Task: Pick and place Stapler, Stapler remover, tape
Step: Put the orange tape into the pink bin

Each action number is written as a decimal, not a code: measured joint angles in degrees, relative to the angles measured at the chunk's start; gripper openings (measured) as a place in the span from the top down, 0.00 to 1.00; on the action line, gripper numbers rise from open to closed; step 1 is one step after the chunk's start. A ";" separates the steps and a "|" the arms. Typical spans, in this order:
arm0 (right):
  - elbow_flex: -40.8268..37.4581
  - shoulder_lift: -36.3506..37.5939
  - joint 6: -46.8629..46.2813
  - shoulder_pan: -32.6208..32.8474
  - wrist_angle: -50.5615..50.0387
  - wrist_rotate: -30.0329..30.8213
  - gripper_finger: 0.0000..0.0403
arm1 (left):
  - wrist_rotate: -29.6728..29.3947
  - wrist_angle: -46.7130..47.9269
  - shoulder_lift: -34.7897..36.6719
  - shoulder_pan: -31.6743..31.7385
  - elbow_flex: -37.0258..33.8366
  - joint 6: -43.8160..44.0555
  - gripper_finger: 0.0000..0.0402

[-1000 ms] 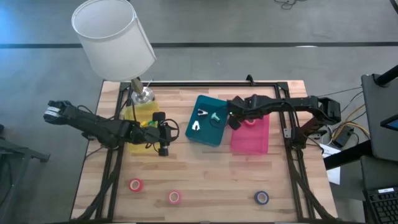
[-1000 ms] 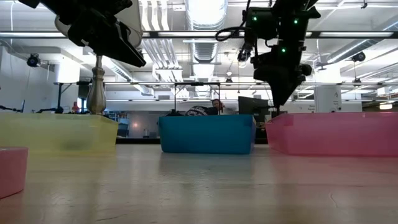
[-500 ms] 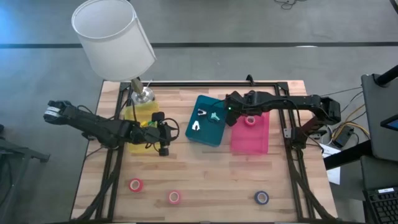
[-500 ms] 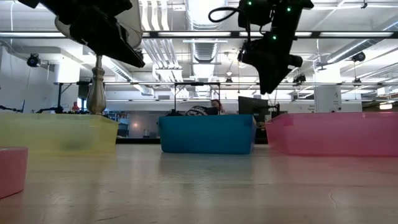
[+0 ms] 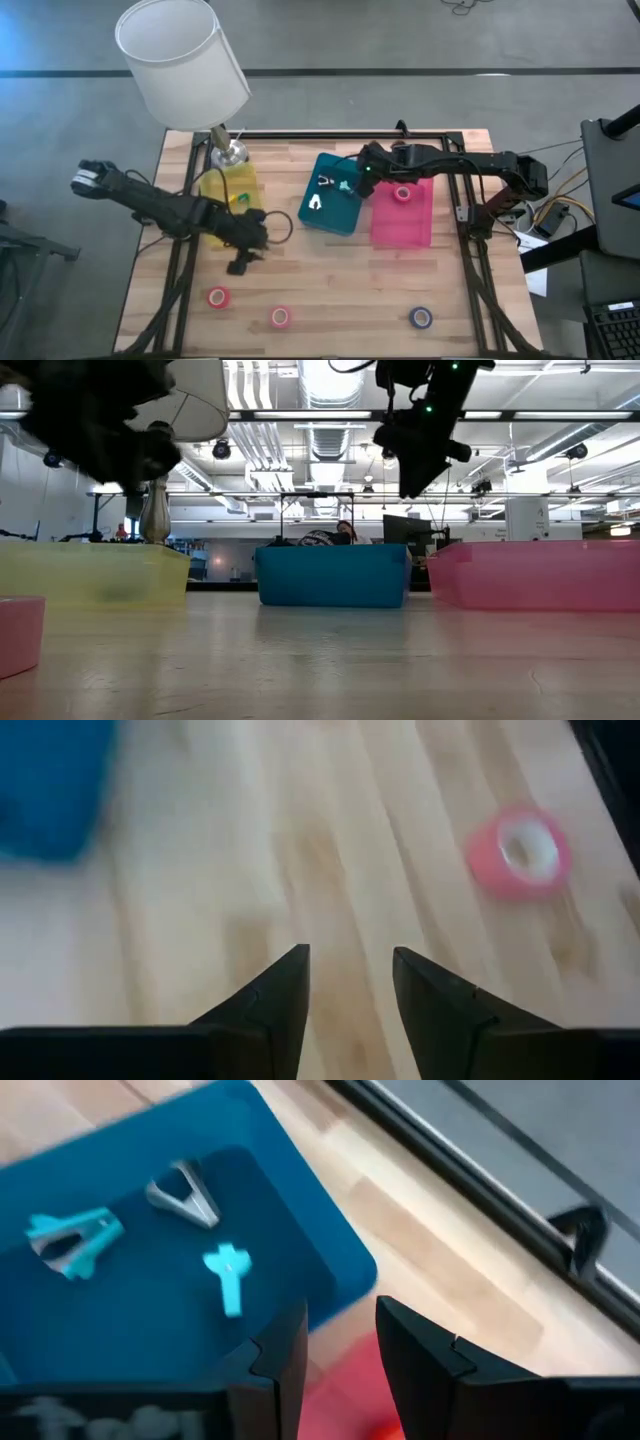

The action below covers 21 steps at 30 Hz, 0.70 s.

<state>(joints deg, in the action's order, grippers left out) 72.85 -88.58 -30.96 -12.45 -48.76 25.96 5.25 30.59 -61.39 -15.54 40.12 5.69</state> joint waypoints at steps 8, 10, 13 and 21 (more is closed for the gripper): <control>-1.80 0.00 4.43 1.07 2.74 -1.53 0.72 | 4.08 12.86 0.00 -10.66 -0.04 12.42 0.63; -2.95 0.00 4.39 1.46 2.81 -1.57 0.72 | 4.22 14.39 0.00 -13.86 -0.10 14.88 0.63; -4.59 -0.36 4.36 1.91 2.97 -1.57 0.71 | 4.22 14.23 0.00 -18.32 -0.43 18.26 0.63; -8.22 -0.66 1.41 2.21 4.74 -1.98 0.69 | 3.76 9.07 0.00 -25.89 -7.09 32.14 0.63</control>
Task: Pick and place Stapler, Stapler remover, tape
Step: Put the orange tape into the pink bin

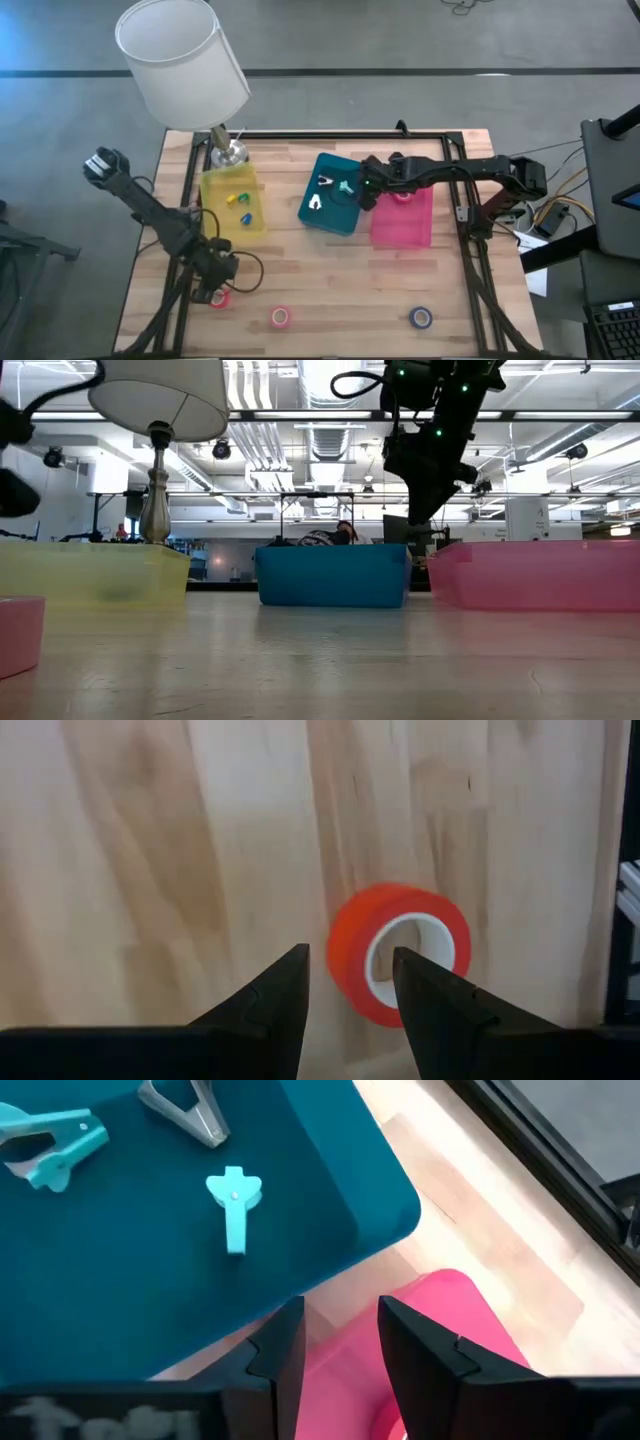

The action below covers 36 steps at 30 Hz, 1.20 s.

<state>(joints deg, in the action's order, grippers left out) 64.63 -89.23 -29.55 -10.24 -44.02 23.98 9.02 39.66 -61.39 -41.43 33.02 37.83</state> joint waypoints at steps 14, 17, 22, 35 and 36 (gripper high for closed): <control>-3.57 0.00 1.26 -0.11 9.33 1.32 0.73 | 1.64 -9.85 -0.47 -0.76 -7.16 4.87 0.63; -3.74 0.00 1.27 -0.13 9.30 1.35 0.73 | 1.89 -13.20 -1.31 -0.76 -8.39 4.57 0.63; -3.81 0.00 2.04 0.15 9.30 1.32 0.71 | 1.95 -16.08 -3.23 -0.74 -9.39 2.83 0.64; -3.81 0.00 5.59 4.26 11.46 -2.06 0.61 | -11.07 -16.15 -3.93 -0.66 -4.62 -12.43 0.90; -3.81 0.00 6.45 4.94 12.30 -3.05 0.61 | -14.15 -16.12 -3.93 -0.64 -3.59 -15.05 0.90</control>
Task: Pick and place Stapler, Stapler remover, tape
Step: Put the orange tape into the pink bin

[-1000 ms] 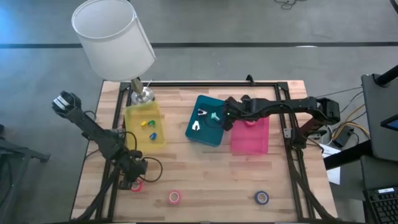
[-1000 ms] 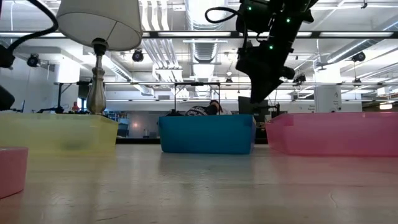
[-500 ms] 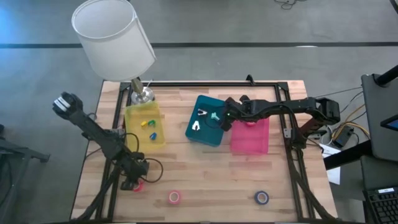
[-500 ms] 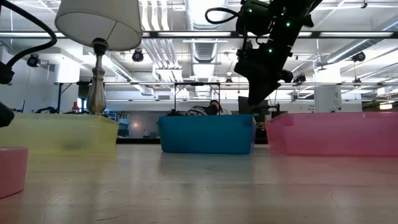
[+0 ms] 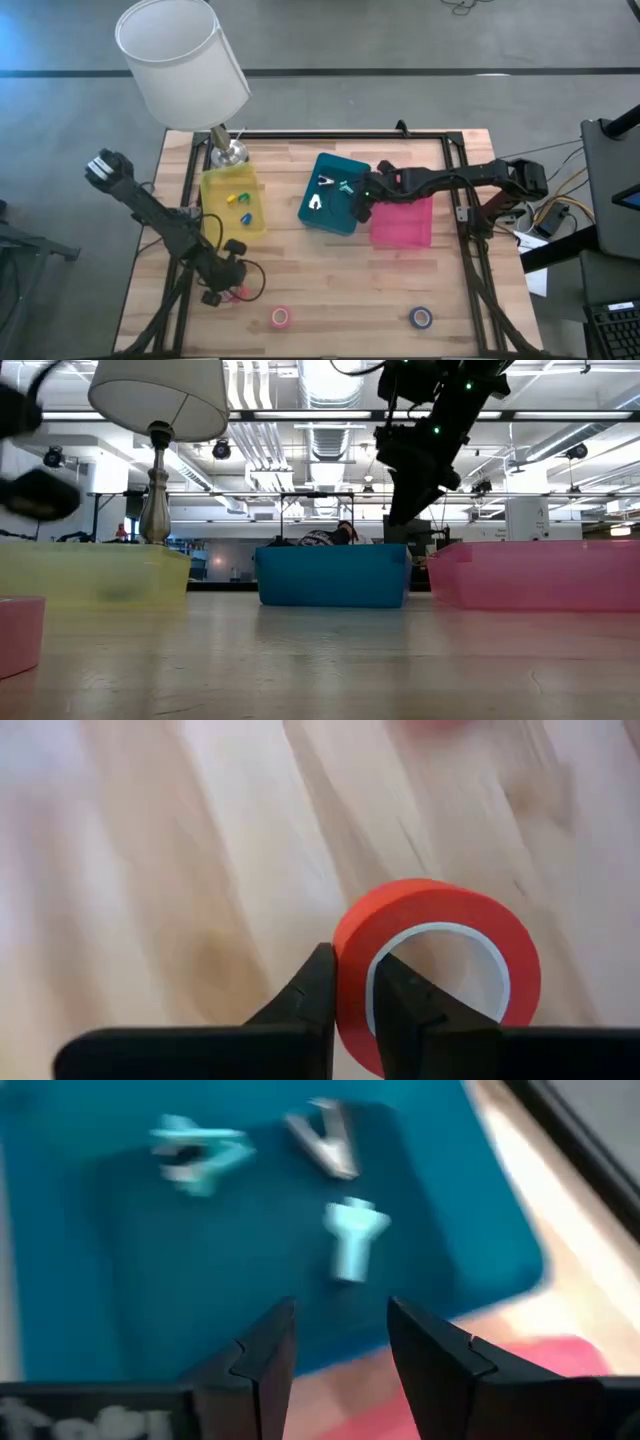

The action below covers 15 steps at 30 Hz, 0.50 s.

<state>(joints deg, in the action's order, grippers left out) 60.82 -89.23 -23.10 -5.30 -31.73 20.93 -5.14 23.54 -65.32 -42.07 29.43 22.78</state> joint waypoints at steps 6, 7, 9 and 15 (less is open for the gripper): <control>0.00 0.00 2.78 4.91 6.43 -7.14 0.62 | -26.14 -0.10 0.00 1.78 7.61 -13.10 0.87; 0.00 0.00 2.81 5.80 7.36 -7.94 0.63 | -30.73 -0.12 0.00 2.46 8.75 -15.16 0.86; 0.00 0.00 2.81 7.50 8.73 -8.34 0.64 | -38.59 -0.25 0.00 4.27 11.00 -17.98 0.85; 0.00 0.00 3.74 10.77 12.47 -7.47 0.67 | -48.24 -10.03 -0.02 14.23 13.50 -18.80 0.86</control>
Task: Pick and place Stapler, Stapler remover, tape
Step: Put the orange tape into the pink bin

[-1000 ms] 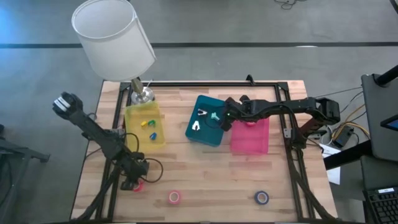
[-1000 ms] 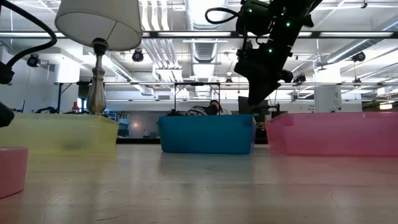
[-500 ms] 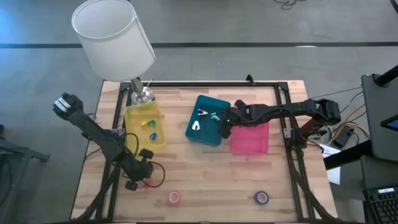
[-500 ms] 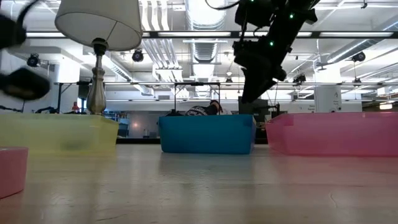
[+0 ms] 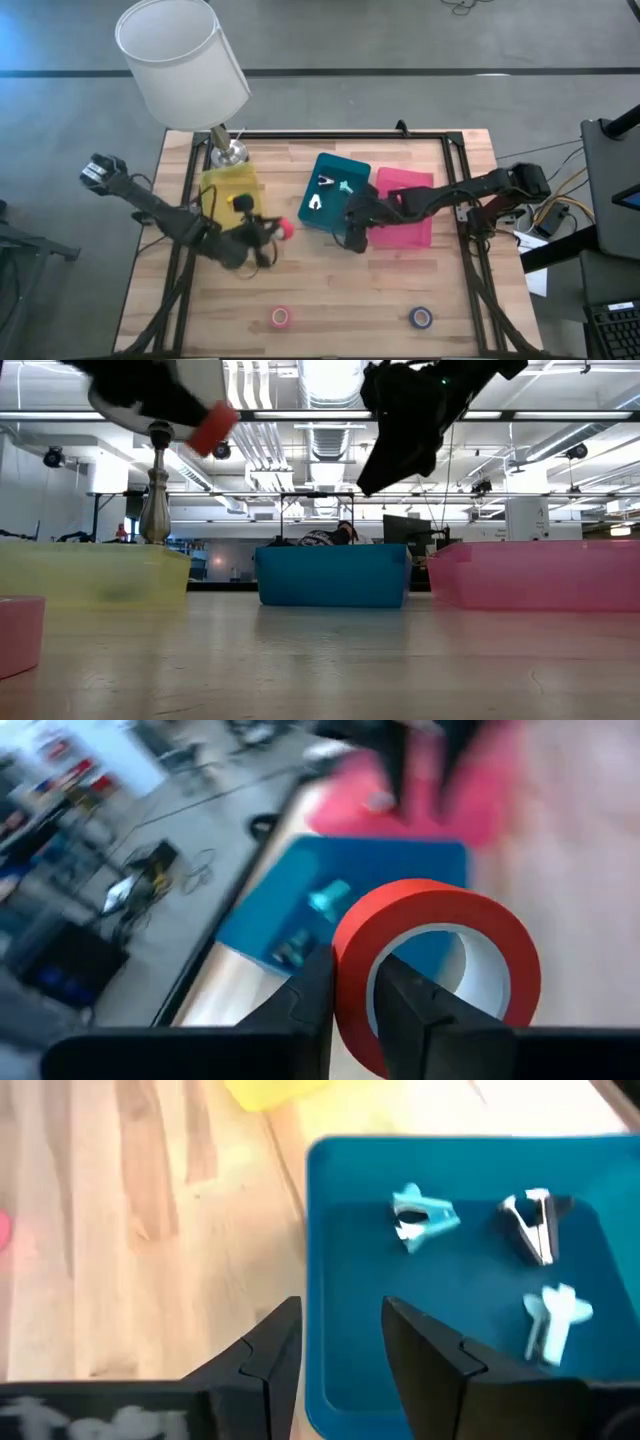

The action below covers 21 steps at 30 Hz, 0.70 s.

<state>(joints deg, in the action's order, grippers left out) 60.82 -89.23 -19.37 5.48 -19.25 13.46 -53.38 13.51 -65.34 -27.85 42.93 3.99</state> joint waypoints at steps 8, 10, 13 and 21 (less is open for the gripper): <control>0.39 0.00 11.36 0.13 10.67 0.36 0.68 | -0.50 -25.18 -6.24 15.52 -1.90 -5.68 0.86; 0.44 0.00 14.42 0.15 15.07 1.33 0.68 | -0.47 -27.98 -8.65 18.12 -1.67 -5.39 0.86; 0.44 0.00 15.04 0.15 20.31 3.64 0.67 | -0.45 -30.91 -12.49 19.77 -1.25 -3.82 0.86; -0.27 0.00 11.57 0.04 22.44 17.04 0.68 | -0.68 -33.56 -21.01 19.92 3.07 -3.96 0.86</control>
<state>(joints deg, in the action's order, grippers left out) 60.55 -89.23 -7.79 5.52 3.19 30.50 -54.06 -20.05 -86.36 -7.92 46.00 0.03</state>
